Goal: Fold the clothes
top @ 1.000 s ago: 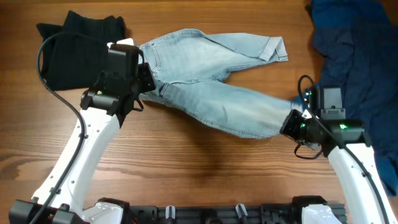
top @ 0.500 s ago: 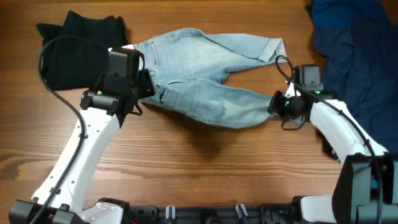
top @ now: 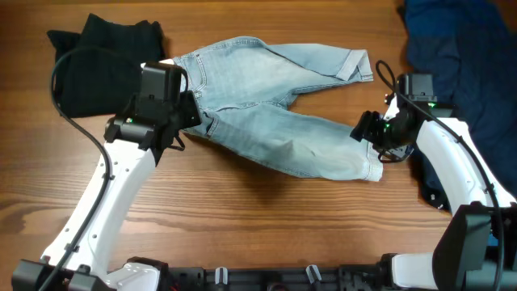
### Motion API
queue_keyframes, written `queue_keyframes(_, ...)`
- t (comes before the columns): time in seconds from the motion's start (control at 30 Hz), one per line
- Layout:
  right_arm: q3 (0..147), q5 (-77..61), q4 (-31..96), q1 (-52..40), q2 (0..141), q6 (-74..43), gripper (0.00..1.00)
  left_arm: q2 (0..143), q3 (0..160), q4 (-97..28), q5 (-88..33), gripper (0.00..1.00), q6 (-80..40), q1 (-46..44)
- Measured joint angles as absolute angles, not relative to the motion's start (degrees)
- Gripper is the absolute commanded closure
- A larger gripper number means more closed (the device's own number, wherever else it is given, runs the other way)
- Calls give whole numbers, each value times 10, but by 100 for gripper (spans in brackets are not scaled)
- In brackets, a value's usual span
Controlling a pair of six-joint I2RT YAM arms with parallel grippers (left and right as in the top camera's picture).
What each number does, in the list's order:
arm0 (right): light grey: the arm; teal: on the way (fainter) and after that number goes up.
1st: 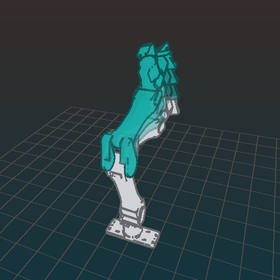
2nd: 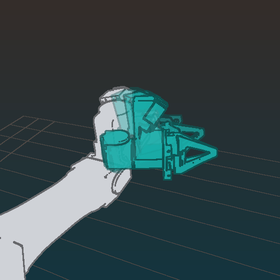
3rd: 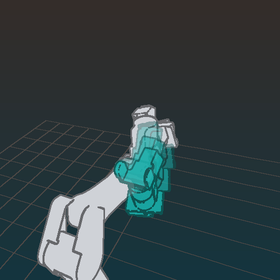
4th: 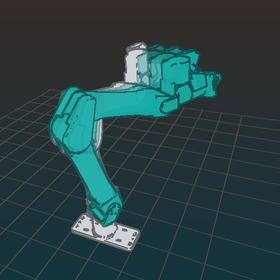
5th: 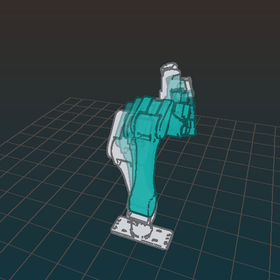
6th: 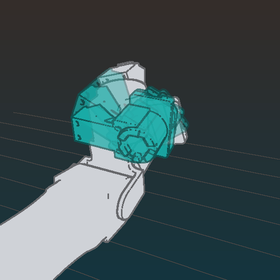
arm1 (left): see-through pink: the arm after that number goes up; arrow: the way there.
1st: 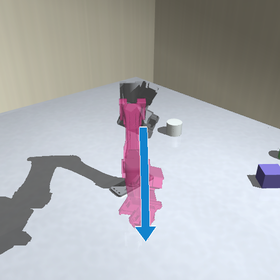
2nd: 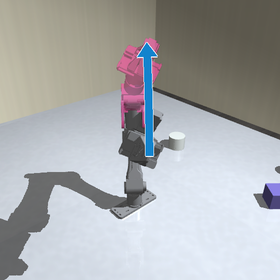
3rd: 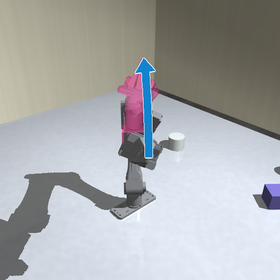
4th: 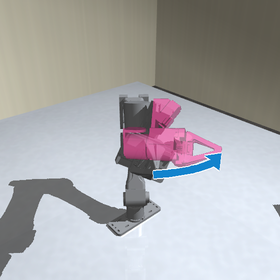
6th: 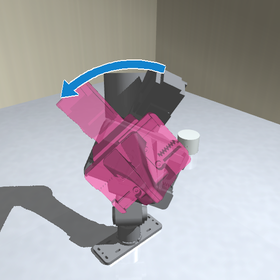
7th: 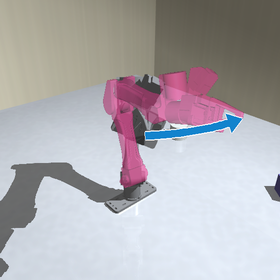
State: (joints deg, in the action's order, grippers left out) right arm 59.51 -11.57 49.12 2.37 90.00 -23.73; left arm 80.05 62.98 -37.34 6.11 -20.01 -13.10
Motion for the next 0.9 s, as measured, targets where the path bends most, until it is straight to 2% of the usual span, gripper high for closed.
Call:
queue_keyframes(0.3, 595, -149, 375, 24, 900, -208, 25, 859, 630, -411, 46, 96, -200, -131)
queue_keyframes(0.37, 595, -152, 371, 24, 900, -201, 24, 860, 631, -439, 45, 71, -200, -131)
queue_keyframes(0.4, 595, -154, 370, 24, 900, -196, 24, 860, 631, -451, 45, 47, -198, -131)
queue_keyframes(0.43, 595, -155, 370, 24, 900, -191, 24, 860, 631, -466, 44, 32, -201, -131)
queue_keyframes(0.63, 599, -163, 369, 24, 900, -154, 30, 850, 630, -526, 38, 12, -207, -131)
queue_keyframes(0.67, 607, -164, 370, 24, 900, -143, 37, 836, 630, -510, 36, 7, -208, -131)
queue_keyframes(0.7, 623, -164, 368, 24, 900, -133, 50, 811, 631, -476, 35, 7, -210, -131)
queue_keyframes(0.77, 650, -158, 340, 21, 900, -114, 90, 770, 633, -416, 34, 17, -213, -131)
queue_keyframes(0.8, 660, -152, 302, 16, 900, -103, 96, 760, 633, -367, 34, 30, -213, -131)
queue_keyframes(0.83, 664, -147, 275, 11, 900, -97, 96, 759, 635, -335, 34, 41, -214, -131)
queue_keyframes(0.9, 670, -138, 217, -6, 900, -87, 96, 766, 637, -283, 33, 76, -216, -131)
